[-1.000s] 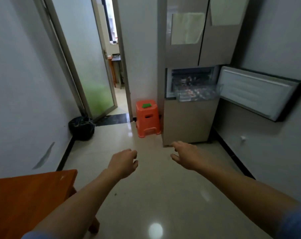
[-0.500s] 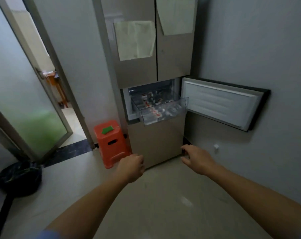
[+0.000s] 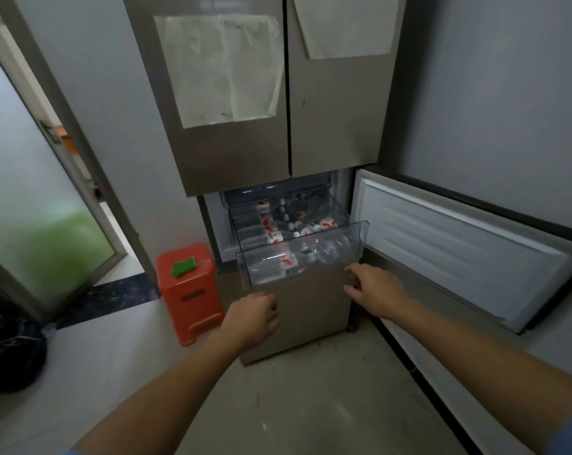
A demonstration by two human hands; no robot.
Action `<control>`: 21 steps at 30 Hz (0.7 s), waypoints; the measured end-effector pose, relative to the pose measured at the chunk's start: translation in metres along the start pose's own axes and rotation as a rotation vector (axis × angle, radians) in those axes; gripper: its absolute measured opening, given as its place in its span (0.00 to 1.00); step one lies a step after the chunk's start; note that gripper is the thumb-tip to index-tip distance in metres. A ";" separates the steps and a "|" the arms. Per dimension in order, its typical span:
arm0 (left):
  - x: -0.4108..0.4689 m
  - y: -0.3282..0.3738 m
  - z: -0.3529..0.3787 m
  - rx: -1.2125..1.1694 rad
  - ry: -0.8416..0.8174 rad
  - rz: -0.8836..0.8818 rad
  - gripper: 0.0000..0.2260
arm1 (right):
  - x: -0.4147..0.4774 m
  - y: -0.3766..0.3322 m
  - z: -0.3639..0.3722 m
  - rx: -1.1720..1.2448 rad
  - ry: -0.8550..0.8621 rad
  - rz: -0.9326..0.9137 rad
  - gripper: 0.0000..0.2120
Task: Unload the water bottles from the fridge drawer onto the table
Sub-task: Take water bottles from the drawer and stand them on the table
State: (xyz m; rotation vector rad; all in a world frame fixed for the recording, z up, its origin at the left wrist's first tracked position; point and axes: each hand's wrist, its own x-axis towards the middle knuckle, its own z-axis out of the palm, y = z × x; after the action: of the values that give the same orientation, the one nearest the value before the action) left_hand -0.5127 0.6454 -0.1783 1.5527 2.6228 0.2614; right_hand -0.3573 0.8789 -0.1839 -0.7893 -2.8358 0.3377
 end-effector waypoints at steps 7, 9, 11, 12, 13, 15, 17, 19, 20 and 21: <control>0.099 -0.043 -0.002 -0.073 0.074 -0.029 0.08 | 0.128 0.002 0.025 0.043 -0.015 -0.072 0.19; 0.130 -0.062 -0.001 -0.067 0.093 -0.035 0.09 | 0.162 0.003 0.034 0.047 -0.023 -0.060 0.19; 0.165 -0.081 -0.002 -0.082 0.109 -0.038 0.10 | 0.199 0.007 0.038 0.044 -0.023 -0.032 0.19; 0.182 -0.089 -0.003 -0.090 0.111 -0.034 0.10 | 0.217 0.009 0.038 0.039 -0.024 -0.017 0.19; 0.198 -0.097 -0.003 -0.094 0.106 -0.027 0.10 | 0.234 0.011 0.037 0.030 -0.026 -0.004 0.20; 0.229 -0.110 -0.003 -0.101 0.089 -0.016 0.10 | 0.263 0.018 0.038 0.010 -0.017 0.018 0.19; 0.255 -0.120 0.002 -0.109 0.078 -0.022 0.09 | 0.287 0.026 0.041 0.012 -0.013 0.031 0.18; 0.273 -0.127 0.011 -0.119 0.043 -0.028 0.09 | 0.306 0.033 0.049 0.007 -0.055 0.043 0.17; 0.281 -0.130 0.015 -0.122 0.021 -0.032 0.09 | 0.315 0.036 0.054 -0.003 -0.091 0.050 0.17; 0.288 -0.133 0.019 -0.125 0.004 -0.039 0.10 | 0.324 0.038 0.059 -0.013 -0.124 0.051 0.16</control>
State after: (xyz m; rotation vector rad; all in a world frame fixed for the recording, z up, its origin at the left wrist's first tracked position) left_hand -0.7635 0.8369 -0.2177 1.4612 2.5820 0.4175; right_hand -0.6258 1.0717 -0.2150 -0.8735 -2.9395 0.3895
